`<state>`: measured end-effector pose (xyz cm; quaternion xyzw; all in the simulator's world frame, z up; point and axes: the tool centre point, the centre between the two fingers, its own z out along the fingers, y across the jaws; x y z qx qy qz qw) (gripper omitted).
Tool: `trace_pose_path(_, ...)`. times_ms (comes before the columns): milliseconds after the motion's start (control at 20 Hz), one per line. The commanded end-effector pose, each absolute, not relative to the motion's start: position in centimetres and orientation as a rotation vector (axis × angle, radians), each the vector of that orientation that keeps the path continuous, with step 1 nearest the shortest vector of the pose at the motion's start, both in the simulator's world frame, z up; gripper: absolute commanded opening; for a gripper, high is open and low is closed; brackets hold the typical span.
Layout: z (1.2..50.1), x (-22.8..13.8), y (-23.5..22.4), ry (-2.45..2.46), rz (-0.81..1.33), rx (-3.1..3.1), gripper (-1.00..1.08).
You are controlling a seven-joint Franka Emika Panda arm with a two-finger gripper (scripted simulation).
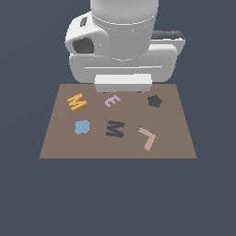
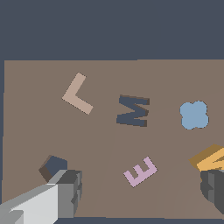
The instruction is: Insert a designated object into the corresponding slot on a board.
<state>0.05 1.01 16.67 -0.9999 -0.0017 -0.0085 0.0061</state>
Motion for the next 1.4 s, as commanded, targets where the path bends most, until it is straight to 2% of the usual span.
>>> trace_pose_path(0,16.7,0.0,1.0,-0.005,-0.027,-3.129,1.0)
trace_pose_path(650,14.7,0.5,-1.9,0.264,-0.023,-3.121,1.0)
trace_pose_path(1000,11.9,0.3,-6.2,0.646,-0.017,-3.069,1.0)
trace_pose_path(1350,8.4,-1.5,-11.2,1.098,-0.01,-2.942,1.0)
